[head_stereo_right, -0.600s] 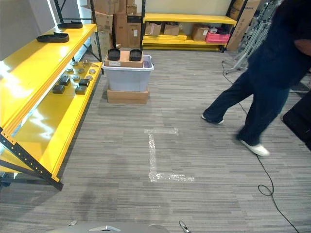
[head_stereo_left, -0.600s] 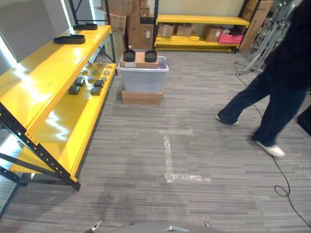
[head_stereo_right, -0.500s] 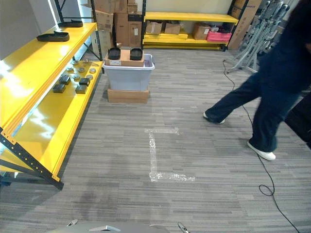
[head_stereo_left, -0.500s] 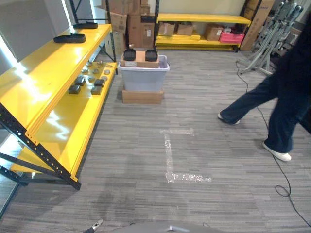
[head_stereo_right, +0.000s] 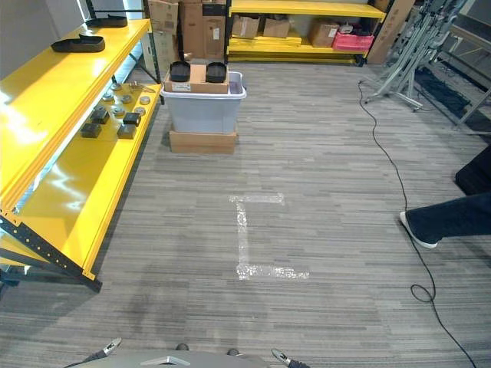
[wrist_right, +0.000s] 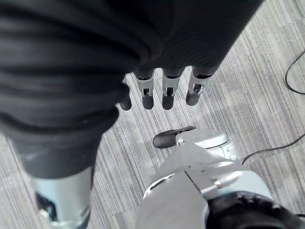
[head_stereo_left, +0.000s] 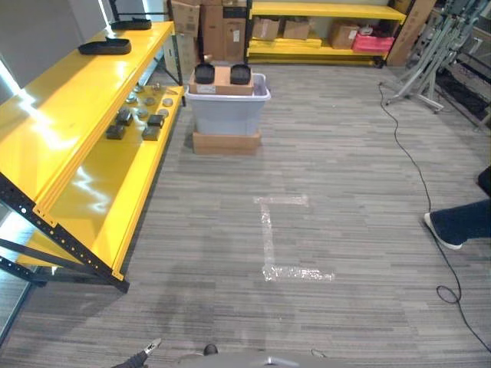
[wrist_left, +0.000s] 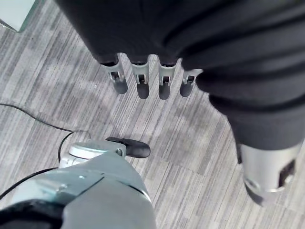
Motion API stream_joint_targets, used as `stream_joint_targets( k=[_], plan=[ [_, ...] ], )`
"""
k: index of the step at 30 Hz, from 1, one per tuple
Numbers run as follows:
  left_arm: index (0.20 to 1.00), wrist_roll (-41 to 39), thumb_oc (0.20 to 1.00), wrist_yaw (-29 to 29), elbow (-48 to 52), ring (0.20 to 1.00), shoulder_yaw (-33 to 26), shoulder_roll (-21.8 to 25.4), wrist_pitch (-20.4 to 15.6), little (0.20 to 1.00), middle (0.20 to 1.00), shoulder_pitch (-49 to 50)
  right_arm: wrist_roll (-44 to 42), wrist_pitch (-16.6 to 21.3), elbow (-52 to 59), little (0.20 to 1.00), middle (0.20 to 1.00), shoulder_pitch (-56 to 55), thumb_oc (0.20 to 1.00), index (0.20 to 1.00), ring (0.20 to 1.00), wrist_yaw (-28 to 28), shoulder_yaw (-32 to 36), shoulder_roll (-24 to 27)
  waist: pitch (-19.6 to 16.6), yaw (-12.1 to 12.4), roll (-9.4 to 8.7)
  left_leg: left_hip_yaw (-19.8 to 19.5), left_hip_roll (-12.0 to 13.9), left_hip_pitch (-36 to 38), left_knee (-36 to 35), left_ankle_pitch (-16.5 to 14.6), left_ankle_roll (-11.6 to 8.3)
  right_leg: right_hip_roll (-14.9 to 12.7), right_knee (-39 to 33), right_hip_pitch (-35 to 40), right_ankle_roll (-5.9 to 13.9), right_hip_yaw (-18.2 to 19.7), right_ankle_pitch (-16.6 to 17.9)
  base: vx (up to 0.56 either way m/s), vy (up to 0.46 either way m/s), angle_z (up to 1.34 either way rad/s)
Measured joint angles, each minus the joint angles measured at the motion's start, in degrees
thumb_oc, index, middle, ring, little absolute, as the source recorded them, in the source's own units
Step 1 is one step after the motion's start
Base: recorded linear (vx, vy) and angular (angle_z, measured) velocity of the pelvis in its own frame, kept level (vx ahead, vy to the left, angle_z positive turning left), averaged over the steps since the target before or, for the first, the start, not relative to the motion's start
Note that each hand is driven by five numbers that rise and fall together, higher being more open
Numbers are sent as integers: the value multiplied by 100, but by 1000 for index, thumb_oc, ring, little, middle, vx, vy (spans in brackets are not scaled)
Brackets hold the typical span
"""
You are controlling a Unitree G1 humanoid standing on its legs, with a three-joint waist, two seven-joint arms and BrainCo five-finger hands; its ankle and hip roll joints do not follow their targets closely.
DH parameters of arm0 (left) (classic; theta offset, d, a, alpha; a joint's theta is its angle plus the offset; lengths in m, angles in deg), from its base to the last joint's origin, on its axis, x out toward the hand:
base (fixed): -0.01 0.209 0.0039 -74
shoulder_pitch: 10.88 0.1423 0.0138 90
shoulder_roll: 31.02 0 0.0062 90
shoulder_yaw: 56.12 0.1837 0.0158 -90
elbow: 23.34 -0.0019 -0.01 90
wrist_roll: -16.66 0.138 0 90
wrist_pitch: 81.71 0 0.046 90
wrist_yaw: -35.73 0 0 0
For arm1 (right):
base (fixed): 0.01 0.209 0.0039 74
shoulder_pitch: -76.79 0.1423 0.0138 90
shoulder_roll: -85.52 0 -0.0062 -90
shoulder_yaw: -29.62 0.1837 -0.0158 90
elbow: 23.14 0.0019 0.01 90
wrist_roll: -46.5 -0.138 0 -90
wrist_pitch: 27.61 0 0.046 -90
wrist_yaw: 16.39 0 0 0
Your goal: Move parts from the plastic box to the shelf.
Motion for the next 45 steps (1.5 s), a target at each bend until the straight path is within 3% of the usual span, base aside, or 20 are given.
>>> stream_joint_targets(
  k=[26, 34, 41, 44, 45],
  plan=[
    [1000, 259, 1000, 209, 287, 1000, 193, 5, -712, 1000, 1000, -7, -3, 200, 49, 1000, 1000, 52, 1000, 1000, 1000, 1, -75, -21, -49, -18, -74, 21, -1, 73, -2, 36, 61, -3, 27, 66, -4, 13, 16, 5, 2, 0],
    [1000, 244, 1000, 263, 289, 1000, 176, 9, -752, 1000, 1000, -9, -14, 873, 360, 1000, 1000, 42, 1000, 1000, 1000, -12, -234, -13, -66, -78, -90, 45, -2, 82, -3, 34, 61, -4, 28, 63, 1, 48, 22, 27, 23, -1],
    [1000, 56, 1000, 204, 947, 1000, 166, 49, -1005, 1000, 1000, -9, -116, 1160, 613, 1000, 1000, 111, 1000, 1000, 1000, -60, -173, 39, -46, -49, -44, 94, -9, 102, -6, 28, 98, -15, 52, 53, 18, 118, 25, 79, 73, -5],
    [1000, 68, 1000, 193, 945, 1000, 206, 56, -1050, 1000, 1000, -195, -115, 1189, 623, 1000, 1000, 294, 1000, 1000, 1000, -56, -202, 16, -10, -66, -8, 101, -47, 169, -8, -60, 174, -30, 409, -32, 75, 168, -76, 87, 135, -9],
    [1000, 70, 1000, 186, 898, 1000, 257, 62, -1041, 1000, 1000, -296, -113, 1166, 623, 1000, 1000, 410, 1000, 1000, 1000, -60, -284, 55, 117, -75, 67, 79, 9, 175, -6, -77, 190, -44, 1028, -306, 144, 168, -284, 96, 118, 2]
  ],
)
